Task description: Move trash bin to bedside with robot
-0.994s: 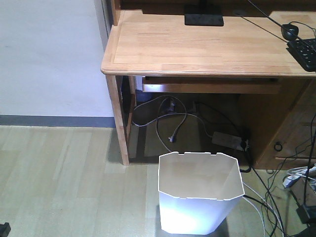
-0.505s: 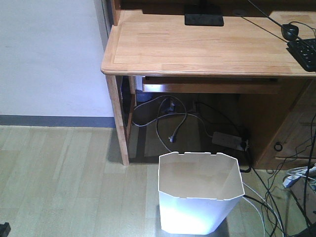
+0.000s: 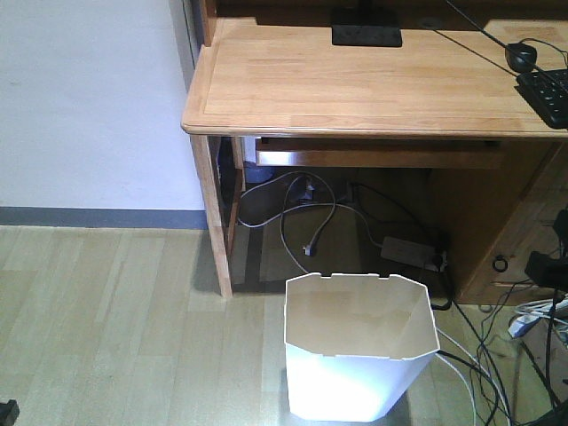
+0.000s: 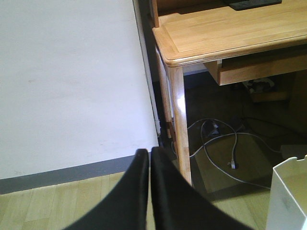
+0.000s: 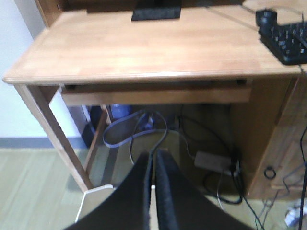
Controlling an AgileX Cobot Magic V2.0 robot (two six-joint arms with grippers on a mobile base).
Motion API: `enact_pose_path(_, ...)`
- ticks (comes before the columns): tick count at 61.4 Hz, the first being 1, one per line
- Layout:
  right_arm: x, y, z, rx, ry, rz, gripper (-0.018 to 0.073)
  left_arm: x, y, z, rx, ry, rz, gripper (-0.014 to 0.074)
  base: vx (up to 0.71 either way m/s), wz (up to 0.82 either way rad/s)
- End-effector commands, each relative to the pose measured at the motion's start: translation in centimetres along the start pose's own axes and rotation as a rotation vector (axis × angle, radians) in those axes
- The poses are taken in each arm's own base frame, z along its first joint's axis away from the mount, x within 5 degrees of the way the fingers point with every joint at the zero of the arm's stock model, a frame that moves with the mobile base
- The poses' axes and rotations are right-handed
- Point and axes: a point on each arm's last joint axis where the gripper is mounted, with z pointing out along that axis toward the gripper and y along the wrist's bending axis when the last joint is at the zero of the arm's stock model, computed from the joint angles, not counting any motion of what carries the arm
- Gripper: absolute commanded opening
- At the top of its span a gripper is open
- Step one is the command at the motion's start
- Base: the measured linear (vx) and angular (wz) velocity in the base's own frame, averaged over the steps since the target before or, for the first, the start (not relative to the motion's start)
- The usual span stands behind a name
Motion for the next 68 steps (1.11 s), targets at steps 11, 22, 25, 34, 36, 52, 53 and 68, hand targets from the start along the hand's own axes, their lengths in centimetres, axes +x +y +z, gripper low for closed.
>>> enact_pose_path(11,-0.88,-0.07,0.31,0.014,0.009,-0.042,-0.0006,-0.12,0.03,0.10,-0.008,-0.064,-0.005,-0.0007,0.00,0.00)
enact_pose_path(22,-0.67,-0.23,0.30,0.031,0.034,-0.085,0.0001,-0.12,0.03,0.10,-0.008,-0.064,-0.005,-0.0007,0.00,0.00)
enact_pose_path(25,-0.58,-0.26,0.30,0.033,0.044,-0.091,0.0013,-0.12,0.03,0.10,-0.008,-0.064,-0.005,-0.0007,0.00,0.00)
enact_pose_path(34,-0.53,-0.30,0.29,0.037,0.050,-0.102,0.0105,-0.12,0.03,0.10,-0.008,-0.064,-0.005,-0.0007,0.00,0.00)
enact_pose_path(36,-0.52,-0.30,0.29,0.037,0.051,-0.102,0.0132,-0.12,0.03,0.10,-0.008,-0.064,-0.005,-0.0007,0.00,0.00)
enact_pose_path(52,-0.52,-0.31,0.29,0.038,0.052,-0.104,0.0509,-0.12,0.03,0.10,-0.008,-0.064,-0.005,-0.0007,0.00,0.00)
enact_pose_path(53,-0.53,-0.31,0.29,0.038,0.050,-0.104,0.0526,-0.12,0.03,0.10,-0.008,-0.064,-0.005,-0.0007,0.00,0.00)
enact_pose_path(68,-0.62,-0.24,0.30,0.031,0.039,-0.073,0.0641,-0.12,0.03,0.10,-0.008,-0.064,-0.005,-0.0007,0.00,0.00)
